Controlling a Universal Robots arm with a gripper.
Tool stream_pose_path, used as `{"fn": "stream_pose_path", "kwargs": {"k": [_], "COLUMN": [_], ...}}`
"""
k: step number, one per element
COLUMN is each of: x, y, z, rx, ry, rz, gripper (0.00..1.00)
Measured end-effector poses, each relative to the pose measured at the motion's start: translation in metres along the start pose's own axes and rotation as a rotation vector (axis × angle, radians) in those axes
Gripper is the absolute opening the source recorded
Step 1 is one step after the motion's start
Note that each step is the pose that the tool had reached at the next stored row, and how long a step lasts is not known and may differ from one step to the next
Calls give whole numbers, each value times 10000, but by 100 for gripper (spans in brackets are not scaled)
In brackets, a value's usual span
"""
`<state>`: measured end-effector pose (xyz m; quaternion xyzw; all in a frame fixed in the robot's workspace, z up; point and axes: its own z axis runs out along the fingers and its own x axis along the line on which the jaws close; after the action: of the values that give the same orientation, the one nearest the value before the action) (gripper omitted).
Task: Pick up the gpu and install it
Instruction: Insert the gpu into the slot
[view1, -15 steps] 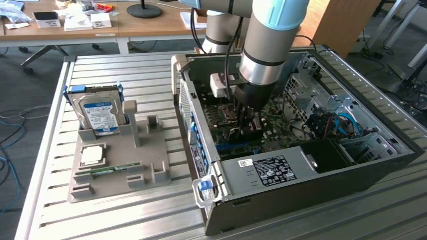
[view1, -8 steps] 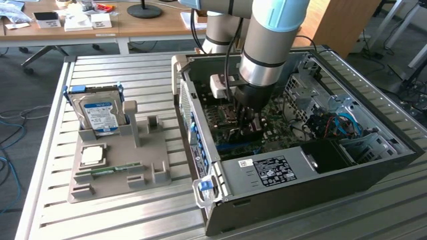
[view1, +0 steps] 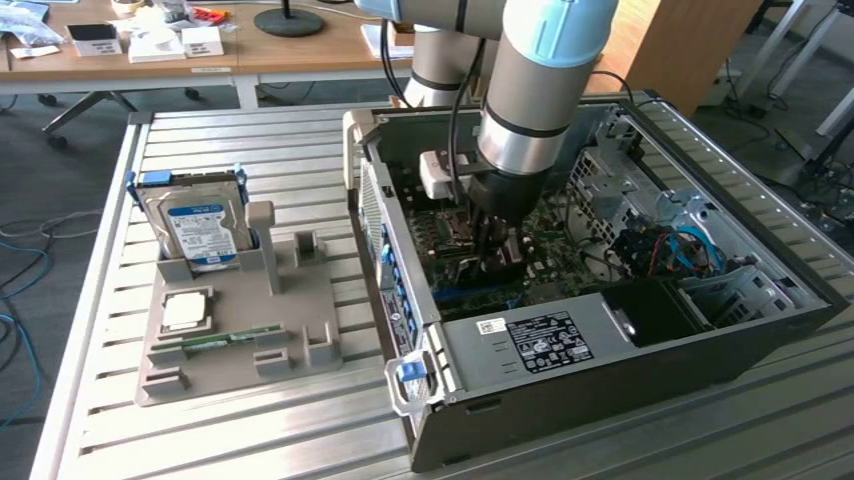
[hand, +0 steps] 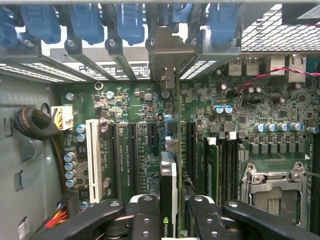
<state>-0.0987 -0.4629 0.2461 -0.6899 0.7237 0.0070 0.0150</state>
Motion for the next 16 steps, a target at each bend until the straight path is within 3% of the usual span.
{"fn": "stream_pose_path", "kwargs": {"k": [16], "x": [1], "y": [10], "z": [34], "rx": [9], "ry": [-10], "rz": [0], "gripper": [27]}}
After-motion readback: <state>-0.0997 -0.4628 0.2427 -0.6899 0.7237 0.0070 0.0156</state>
